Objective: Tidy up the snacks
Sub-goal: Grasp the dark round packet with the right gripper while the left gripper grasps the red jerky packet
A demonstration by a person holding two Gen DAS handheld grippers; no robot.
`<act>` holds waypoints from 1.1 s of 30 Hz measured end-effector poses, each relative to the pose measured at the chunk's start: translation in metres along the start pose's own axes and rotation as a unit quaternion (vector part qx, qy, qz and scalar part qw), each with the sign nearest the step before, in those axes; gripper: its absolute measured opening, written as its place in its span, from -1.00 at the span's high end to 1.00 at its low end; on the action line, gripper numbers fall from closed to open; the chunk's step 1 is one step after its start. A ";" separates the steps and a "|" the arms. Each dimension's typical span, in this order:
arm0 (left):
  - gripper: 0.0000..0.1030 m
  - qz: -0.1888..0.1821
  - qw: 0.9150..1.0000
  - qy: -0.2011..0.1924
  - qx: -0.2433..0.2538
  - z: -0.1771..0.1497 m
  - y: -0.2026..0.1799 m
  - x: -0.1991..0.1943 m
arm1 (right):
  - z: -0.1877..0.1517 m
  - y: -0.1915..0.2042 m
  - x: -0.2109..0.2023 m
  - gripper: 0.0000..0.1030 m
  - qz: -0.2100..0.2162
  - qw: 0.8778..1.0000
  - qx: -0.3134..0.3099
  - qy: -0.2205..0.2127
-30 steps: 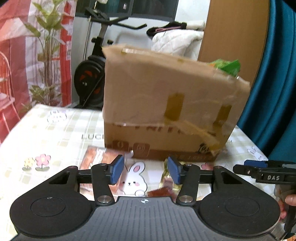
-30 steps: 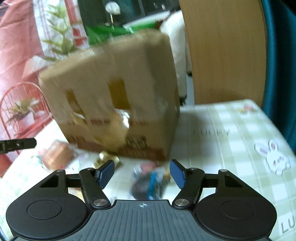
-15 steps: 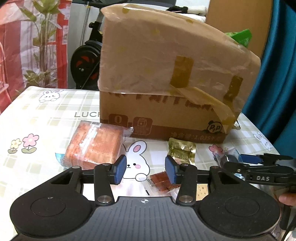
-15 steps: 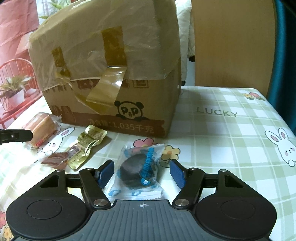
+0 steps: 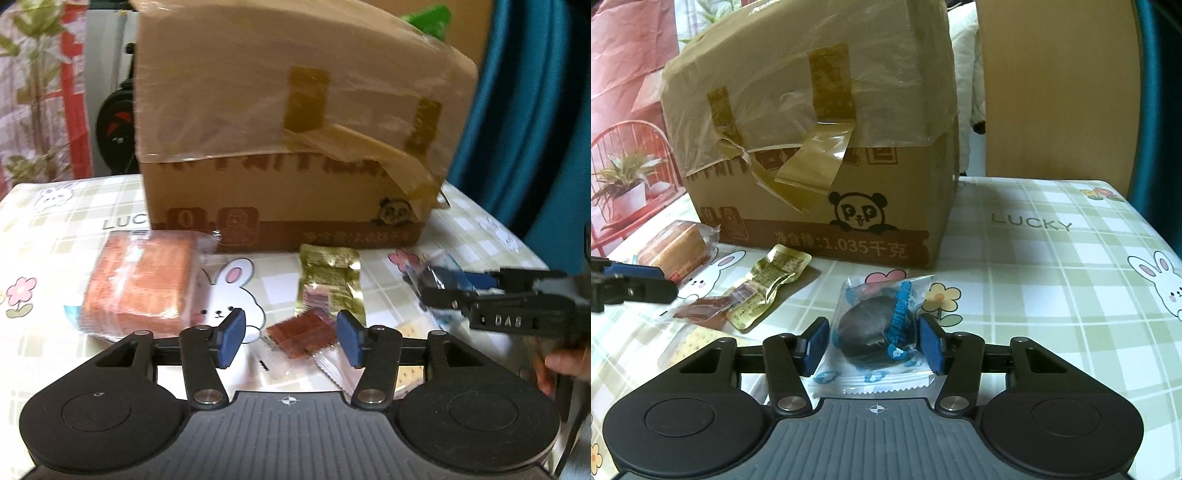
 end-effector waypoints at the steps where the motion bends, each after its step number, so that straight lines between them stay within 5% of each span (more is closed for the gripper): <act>1: -0.11 -0.002 1.000 0.003 0.006 -0.002 -0.002 0.002 | 0.000 0.000 0.000 0.04 0.001 1.000 0.001 -0.001; 16: -0.28 0.024 0.998 0.037 0.043 -0.003 -0.008 0.041 | -0.002 0.004 -0.002 0.04 0.006 1.000 0.008 -0.005; 25: -0.43 0.052 0.997 0.023 0.042 0.005 -0.002 0.056 | -0.002 0.005 -0.002 0.04 0.012 1.000 0.008 -0.006; 28: -0.21 0.051 0.998 0.017 0.044 0.004 -0.003 0.054 | -0.003 0.007 -0.002 0.04 0.012 1.000 0.010 -0.007; 29: 0.04 0.051 0.998 0.014 0.044 0.004 -0.002 0.053 | -0.003 0.007 -0.002 0.04 0.013 1.000 0.010 -0.007; 33: 0.14 0.062 0.997 0.015 0.031 -0.001 0.002 0.044 | -0.003 0.008 -0.002 0.04 0.013 1.000 0.011 -0.007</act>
Point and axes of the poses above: each gripper's, at about its wrist camera, not at the fingertips, and x roughly the way its jaws point, y to its left, z to its top, the point moved 10 cm from there along x, roughly the way its jaws point, and after that the axes turned 8 degrees about z, right-handed, at the moved point
